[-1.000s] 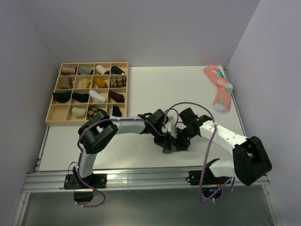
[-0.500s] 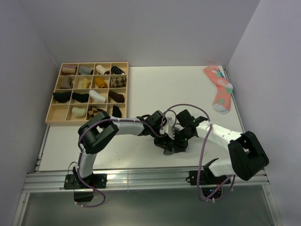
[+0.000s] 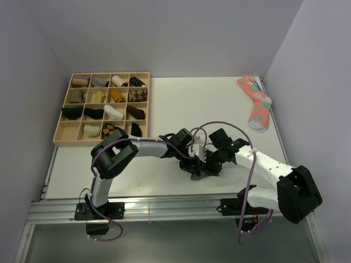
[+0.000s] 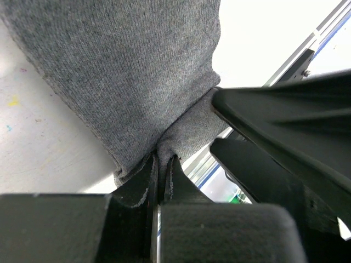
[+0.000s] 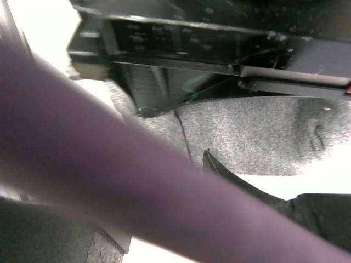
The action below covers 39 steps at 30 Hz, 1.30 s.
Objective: Roll the socks
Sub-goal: Roll the sock at the center of the board.
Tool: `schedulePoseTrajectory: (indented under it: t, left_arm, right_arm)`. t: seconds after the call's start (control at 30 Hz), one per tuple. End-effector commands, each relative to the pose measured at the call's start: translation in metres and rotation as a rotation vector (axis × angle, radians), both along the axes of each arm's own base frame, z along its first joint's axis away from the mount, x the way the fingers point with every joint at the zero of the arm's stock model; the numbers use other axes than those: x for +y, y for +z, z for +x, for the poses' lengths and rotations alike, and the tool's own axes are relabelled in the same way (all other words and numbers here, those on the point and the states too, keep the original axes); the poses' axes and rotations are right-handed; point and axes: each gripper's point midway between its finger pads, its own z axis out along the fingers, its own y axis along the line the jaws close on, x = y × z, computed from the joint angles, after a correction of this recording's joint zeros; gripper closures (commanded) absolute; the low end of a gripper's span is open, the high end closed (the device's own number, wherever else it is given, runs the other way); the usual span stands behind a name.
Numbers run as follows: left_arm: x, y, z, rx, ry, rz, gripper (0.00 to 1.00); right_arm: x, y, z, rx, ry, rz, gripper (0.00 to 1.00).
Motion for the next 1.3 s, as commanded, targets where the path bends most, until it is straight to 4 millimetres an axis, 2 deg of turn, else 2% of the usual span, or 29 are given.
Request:
schedulePoseTrajectory:
  t: [0.0,0.2,0.37,0.7,0.97,1.1,1.27]
  left_arm:
    - [0.014,-0.017,-0.001,-0.004,0.01,0.087,1.0]
    - [0.013,-0.019,-0.001,-0.002,0.005,0.088,1.0]
    - [0.013,-0.021,-0.002,0.005,0.001,0.087,1.0]
    - [0.012,-0.02,0.0,0.008,0.008,0.087,1.0]
    - [0.014,-0.019,0.002,0.011,0.01,0.082,1.0]
    - [0.016,-0.018,0.004,0.013,0.018,0.077,1.0]
    - [0.018,-0.018,0.006,0.021,0.029,0.068,1.0]
  right_arm:
    - [0.013,0.023,0.0,-0.06,0.066,0.098,0.45]
    - [0.014,0.03,-0.005,-0.062,0.083,0.142,0.45]
    - [0.008,0.027,-0.02,-0.018,0.14,0.136,0.42]
    - [0.003,0.005,-0.023,0.069,0.132,0.052,0.43]
    - [0.002,-0.01,-0.018,0.061,0.107,-0.005,0.45]
    - [-0.005,-0.02,-0.023,0.076,0.11,-0.05,0.46]
    - [-0.013,-0.021,-0.024,0.063,0.098,-0.082,0.47]
